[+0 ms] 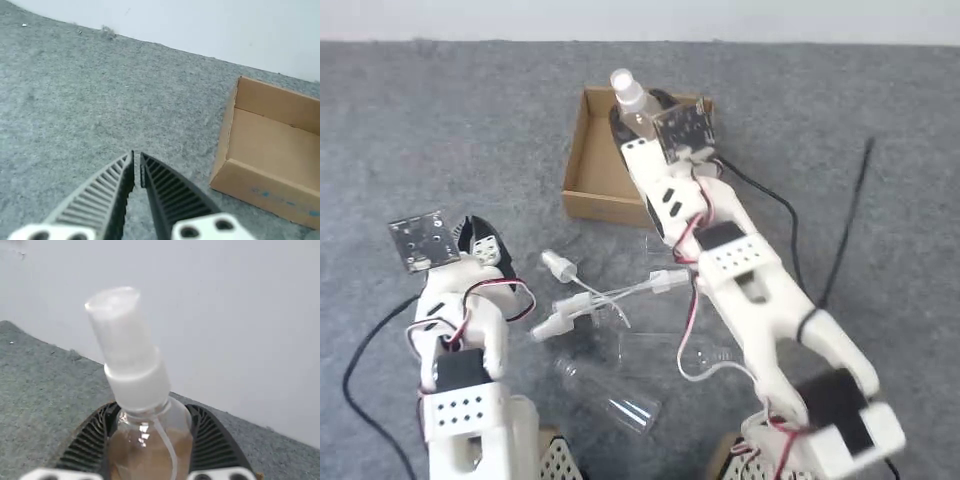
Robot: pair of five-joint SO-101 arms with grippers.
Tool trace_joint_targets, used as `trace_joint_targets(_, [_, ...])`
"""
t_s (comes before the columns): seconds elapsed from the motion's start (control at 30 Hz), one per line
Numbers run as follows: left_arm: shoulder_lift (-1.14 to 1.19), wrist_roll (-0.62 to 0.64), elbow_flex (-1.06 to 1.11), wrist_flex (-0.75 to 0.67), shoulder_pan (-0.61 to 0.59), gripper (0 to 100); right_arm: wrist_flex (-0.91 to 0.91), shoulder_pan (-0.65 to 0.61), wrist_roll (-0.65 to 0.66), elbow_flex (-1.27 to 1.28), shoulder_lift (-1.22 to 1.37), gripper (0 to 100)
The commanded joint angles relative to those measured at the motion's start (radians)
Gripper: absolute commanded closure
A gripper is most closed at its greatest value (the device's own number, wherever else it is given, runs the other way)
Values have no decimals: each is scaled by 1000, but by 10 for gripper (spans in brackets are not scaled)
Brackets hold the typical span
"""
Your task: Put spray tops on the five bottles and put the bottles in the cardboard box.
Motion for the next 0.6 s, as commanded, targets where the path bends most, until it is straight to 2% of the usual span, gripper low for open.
trace_joint_targets(0.0, [-21, -8, -12, -34, -2, 984, -31, -4, -86, -170, 59, 988])
trace_joint_targets(0.13, [-21, -8, -12, -34, -5, 984, -31, -1, -153, -293, 182, 988])
trace_joint_targets(0.57, [-21, -8, -5, -32, -3, 984, -31, -2, -157, -746, 607, 988])
